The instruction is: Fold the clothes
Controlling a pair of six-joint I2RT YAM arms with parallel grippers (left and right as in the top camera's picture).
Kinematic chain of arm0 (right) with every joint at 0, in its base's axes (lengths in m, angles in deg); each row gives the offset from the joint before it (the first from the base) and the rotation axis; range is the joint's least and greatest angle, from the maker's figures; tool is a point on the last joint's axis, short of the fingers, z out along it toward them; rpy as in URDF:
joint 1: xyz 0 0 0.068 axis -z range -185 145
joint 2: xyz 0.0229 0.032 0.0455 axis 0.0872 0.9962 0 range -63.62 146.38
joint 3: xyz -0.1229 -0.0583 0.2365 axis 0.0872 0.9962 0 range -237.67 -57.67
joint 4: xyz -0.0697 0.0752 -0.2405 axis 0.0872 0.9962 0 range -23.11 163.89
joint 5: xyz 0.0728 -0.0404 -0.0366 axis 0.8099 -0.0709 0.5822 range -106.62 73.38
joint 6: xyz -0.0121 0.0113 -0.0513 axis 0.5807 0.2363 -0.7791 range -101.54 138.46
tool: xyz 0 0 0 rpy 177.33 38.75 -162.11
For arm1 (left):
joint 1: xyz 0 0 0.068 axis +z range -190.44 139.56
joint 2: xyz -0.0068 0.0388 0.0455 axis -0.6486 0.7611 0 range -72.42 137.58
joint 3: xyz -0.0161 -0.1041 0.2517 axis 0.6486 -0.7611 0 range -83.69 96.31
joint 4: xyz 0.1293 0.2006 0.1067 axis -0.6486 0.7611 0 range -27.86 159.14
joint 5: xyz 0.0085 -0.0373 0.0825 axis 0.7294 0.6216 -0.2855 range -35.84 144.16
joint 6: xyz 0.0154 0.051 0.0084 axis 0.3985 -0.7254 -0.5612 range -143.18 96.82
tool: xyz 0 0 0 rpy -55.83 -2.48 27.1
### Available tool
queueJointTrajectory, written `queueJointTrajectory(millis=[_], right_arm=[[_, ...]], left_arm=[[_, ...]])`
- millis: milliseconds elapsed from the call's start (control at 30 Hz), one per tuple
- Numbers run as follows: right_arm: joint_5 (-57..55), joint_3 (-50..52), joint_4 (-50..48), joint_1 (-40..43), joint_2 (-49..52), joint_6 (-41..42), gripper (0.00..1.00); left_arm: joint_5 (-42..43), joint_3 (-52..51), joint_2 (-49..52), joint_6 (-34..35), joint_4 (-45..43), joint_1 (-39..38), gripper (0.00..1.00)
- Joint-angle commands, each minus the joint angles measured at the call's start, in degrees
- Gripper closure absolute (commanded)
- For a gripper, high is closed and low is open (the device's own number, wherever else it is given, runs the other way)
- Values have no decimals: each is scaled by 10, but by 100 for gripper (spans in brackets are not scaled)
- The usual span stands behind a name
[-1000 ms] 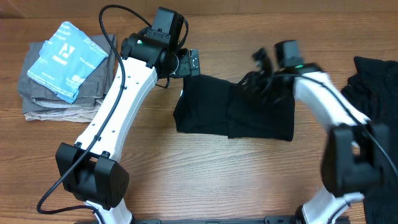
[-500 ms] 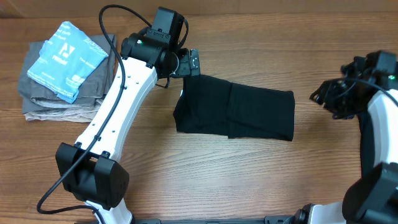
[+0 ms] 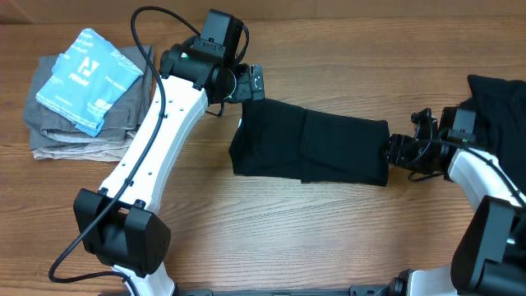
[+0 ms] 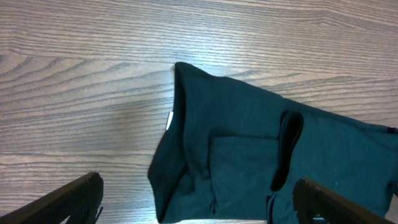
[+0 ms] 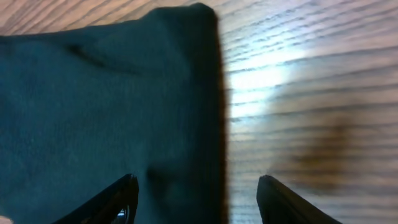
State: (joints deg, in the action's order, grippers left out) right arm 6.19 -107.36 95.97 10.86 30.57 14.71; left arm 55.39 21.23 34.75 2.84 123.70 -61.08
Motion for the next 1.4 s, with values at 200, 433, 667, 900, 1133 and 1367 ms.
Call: queueJointTrajectory(millis=[200, 433, 667, 900, 1133, 1367], right_arm=[[30, 33, -51, -7, 5, -12, 40], [30, 39, -71, -21, 14, -7, 40], [27, 39, -85, -27, 41, -7, 47], [27, 24, -89, -13, 42, 32, 89], [25, -52, -13, 41, 41, 57, 95], [-19, -212, 167, 89, 41, 57, 96]], left_arm=[[-3, 2, 3, 2, -1, -4, 0], [-3, 2, 3, 2, -1, -4, 0], [-3, 2, 3, 2, -1, -4, 0], [-3, 2, 3, 2, -1, -4, 0], [-3, 2, 3, 2, -1, -4, 0], [-3, 2, 3, 2, -1, -4, 0]])
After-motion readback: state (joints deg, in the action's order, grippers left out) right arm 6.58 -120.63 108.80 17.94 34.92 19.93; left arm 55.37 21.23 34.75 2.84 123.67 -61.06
